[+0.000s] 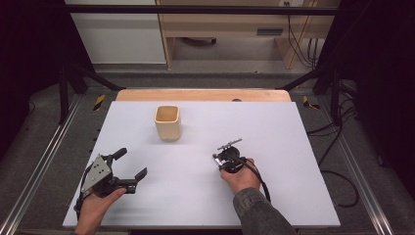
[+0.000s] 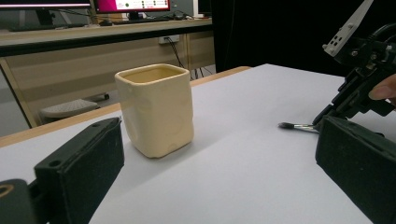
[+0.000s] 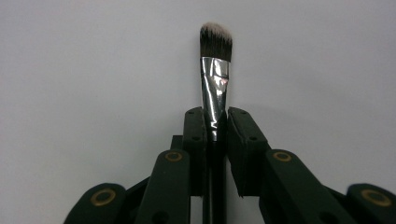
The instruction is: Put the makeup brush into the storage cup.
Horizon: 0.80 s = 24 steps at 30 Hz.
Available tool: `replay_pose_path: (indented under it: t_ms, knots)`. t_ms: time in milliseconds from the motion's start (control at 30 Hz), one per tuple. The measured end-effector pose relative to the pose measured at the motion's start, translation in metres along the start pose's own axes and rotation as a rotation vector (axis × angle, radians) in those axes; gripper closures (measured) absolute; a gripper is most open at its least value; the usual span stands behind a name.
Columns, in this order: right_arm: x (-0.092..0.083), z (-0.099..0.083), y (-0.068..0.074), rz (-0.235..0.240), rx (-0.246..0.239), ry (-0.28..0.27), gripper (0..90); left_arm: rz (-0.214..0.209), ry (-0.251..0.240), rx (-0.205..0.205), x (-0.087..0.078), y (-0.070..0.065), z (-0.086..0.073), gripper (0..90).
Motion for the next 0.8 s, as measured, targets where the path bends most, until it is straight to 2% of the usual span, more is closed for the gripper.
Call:
replay_pose_path:
  t_ms: [233,467,800]
  knots:
    - [-0.0002,-0.0002,0.0005,-0.001,-0.013,0.002,77.8,0.002,-0.002,-0.002,-0.0005,0.0005,0.0002,0.9]
    - [-0.0047,0.0009,0.0010,0.015,-0.033,-0.023,79.1,-0.001,0.002,0.002,0.0002,-0.0003,0.0000,0.9]
    - [-0.0032,0.0001,0.0010,0.018,-0.036,-0.008,79.0,-0.002,0.001,0.002,0.0002,-0.0004,0.0000,0.9]
Point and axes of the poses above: each handheld gripper's, and its own axes: x roughly forward along the jaws, z roughly out of its top, y roughly to its left, the point moved 6 cm from there along x, roughly forward along the jaws, and after that the axes turned 3 degrees about -y, right-handed, at the moved point
